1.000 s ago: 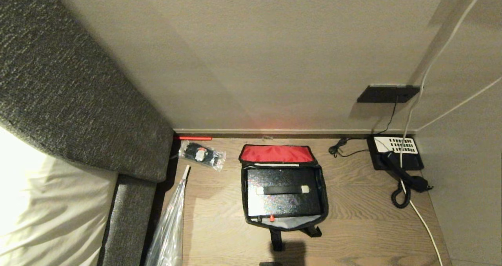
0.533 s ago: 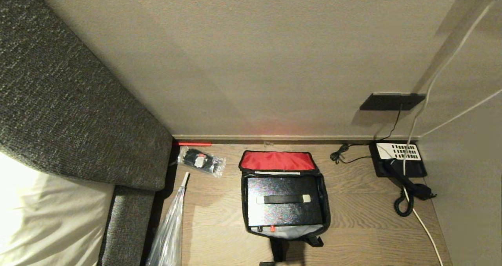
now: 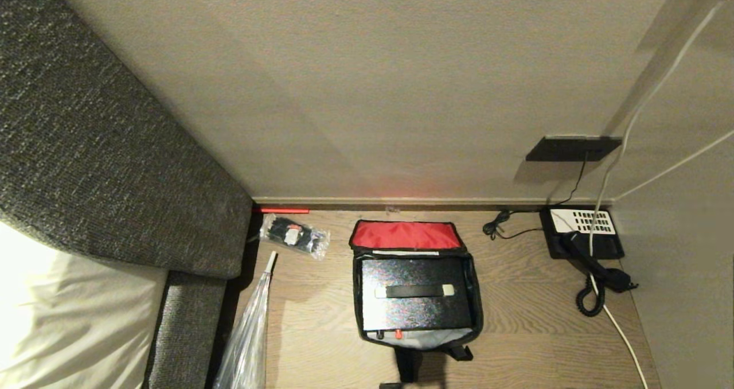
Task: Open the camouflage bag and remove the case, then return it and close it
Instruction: Close the top of the storage box
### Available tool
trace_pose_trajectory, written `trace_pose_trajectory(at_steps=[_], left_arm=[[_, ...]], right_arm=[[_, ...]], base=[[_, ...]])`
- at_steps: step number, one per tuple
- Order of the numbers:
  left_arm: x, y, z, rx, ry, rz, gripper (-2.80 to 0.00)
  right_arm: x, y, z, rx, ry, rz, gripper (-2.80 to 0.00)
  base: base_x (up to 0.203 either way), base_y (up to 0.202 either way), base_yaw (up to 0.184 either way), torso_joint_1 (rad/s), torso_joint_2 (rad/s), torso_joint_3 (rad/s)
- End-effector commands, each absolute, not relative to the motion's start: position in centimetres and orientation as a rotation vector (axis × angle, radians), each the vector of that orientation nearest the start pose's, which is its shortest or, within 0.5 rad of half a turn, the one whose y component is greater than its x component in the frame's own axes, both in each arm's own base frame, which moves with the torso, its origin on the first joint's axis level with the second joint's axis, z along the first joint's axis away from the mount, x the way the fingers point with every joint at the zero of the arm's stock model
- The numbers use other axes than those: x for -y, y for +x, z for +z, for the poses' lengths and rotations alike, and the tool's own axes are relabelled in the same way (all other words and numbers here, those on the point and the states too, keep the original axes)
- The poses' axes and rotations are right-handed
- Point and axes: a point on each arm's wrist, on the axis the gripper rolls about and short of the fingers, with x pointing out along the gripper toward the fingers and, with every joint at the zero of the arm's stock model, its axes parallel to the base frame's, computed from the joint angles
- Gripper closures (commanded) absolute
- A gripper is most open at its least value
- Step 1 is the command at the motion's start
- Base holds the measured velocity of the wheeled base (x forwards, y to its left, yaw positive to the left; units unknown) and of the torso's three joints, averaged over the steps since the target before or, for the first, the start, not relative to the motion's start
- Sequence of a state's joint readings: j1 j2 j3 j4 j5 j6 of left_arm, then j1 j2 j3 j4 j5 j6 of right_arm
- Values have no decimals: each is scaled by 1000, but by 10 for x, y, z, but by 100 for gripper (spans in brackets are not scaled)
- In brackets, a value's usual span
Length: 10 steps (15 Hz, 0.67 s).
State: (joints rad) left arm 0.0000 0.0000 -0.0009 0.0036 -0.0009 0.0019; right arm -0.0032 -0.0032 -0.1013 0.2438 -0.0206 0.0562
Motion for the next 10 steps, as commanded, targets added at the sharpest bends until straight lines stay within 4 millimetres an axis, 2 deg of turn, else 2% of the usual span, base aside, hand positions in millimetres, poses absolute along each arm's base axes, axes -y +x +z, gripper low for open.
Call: trace_pose_trajectory(at_steps=[1,7,10], left_arm=[[0,-23,75,-3,8,-3,0],[0,-23,76,-2,26,0,0],[0,-23,76,-2,34,-2,0]], right_arm=[[0,-33,78,-139,55,-28,0],[0,-33,78,-139,55,-28,0],[0,-33,78,-139,55,-28,0]], base=[[0,0,0,0,0,0],[0,0,0,0,0,0],[0,0,0,5,5,-119]])
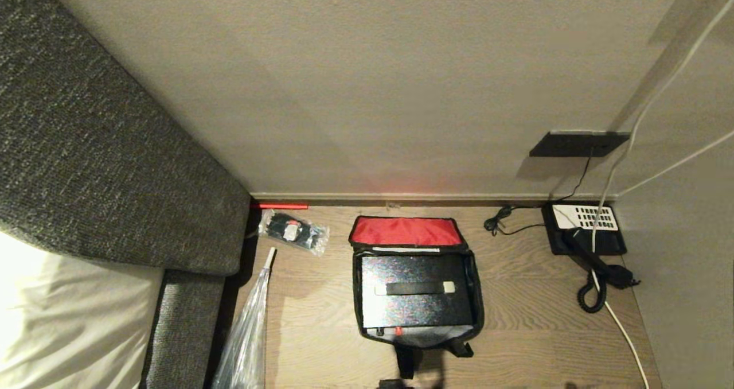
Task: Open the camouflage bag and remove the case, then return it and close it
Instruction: Close the top of the storage box
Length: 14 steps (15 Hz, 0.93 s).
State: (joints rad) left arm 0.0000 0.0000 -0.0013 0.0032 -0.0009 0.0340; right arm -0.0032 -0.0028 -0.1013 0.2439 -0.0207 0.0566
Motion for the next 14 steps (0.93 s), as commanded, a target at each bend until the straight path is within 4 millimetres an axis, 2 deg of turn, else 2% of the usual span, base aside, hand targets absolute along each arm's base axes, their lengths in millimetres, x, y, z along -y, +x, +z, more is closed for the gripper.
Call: trace_pose_trajectory(at_steps=[1,14], left_arm=[[0,-23,76,-2,34,-2,0],[0,-23,76,0,29,-2,0]], right_arm=[[0,-33,78,-139,55,-28,0],[0,-33,78,-139,55,-28,0]], base=[[0,0,0,0,4,-173],[0,0,0,2,4,-198]])
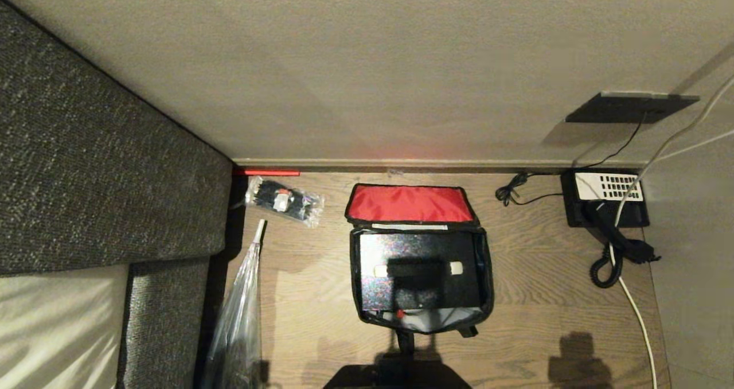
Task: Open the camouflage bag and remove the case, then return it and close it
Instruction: Close the top of the storage box
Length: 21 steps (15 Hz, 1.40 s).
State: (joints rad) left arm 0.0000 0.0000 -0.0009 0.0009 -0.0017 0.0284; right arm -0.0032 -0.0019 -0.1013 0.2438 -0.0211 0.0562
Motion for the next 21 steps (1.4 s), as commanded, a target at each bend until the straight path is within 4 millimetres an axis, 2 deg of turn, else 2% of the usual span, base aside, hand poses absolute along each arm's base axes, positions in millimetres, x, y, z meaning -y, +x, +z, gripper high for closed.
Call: trace_pose_trajectory(at_steps=[1,9,16,18,21], left_arm=[[0,-23,76,-1,29,0,0],[0,-23,76,3,2,0,0],[0,-23,76,3,0,0,0],[0,-23,76,3,0,0,0],[0,-23,76,3,0,0,0]], right_arm=[[0,-33,78,-139,55,-28,0],[0,-33,78,-139,55,-28,0],[0,-33,79,-130,43,-24,0],[-1,-42,101,-77,65,20,0],[-5,-88,153,-42,131,186,0]], base=[[0,0,0,2,1,-190],[0,0,0,1,2,-193],[0,0,0,0,0,-25],[0,0,0,0,0,0],[0,0,0,0,0,0]])
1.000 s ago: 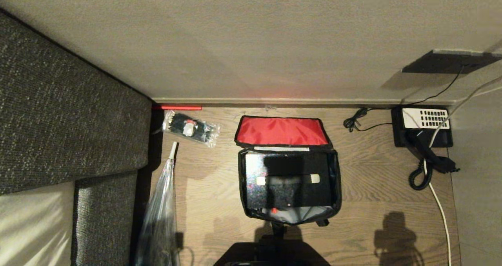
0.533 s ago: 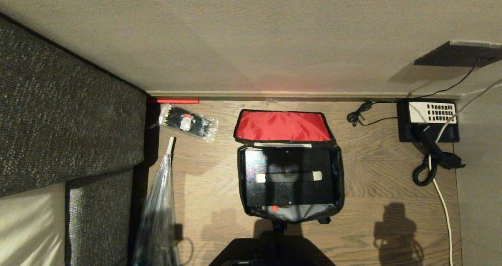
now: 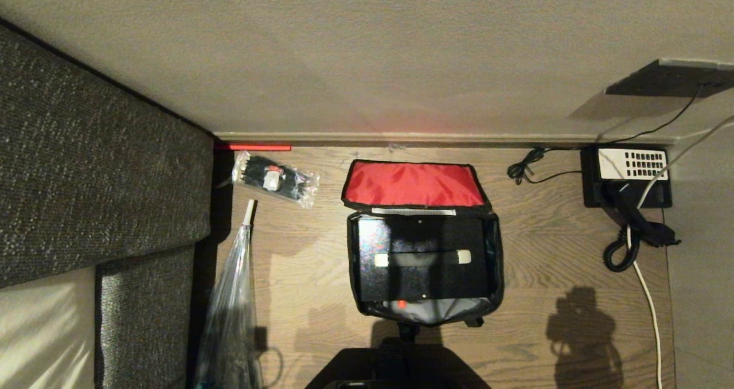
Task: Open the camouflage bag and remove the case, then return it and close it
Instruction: Close the top of the storage box
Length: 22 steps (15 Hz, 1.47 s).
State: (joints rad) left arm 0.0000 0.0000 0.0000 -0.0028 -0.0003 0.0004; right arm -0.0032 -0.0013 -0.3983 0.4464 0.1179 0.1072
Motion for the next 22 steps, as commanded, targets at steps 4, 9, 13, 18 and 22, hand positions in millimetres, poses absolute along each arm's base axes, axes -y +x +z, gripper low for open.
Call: trace_pose_trajectory(at_steps=[4,9,13,18,22], left_arm=[[0,-23,76,3,0,0,0],[0,-23,76,3,0,0,0],[0,-23,76,3,0,0,0],[0,-23,76,3,0,0,0],[0,-23,76,3,0,0,0]], right_arm=[[-7,-42,187,-340,261,297,0],[-14,104,168,-956,423,308,0],[-23,202,130,-1091,439,253,0],[-29,296,108,-924,415,222,0],[-34,352,119,-838,532,291,0]], base=[[0,0,0,0,0,0],[0,0,0,0,0,0],[0,0,0,0,0,0],[0,0,0,0,0,0],[0,0,0,0,0,0]])
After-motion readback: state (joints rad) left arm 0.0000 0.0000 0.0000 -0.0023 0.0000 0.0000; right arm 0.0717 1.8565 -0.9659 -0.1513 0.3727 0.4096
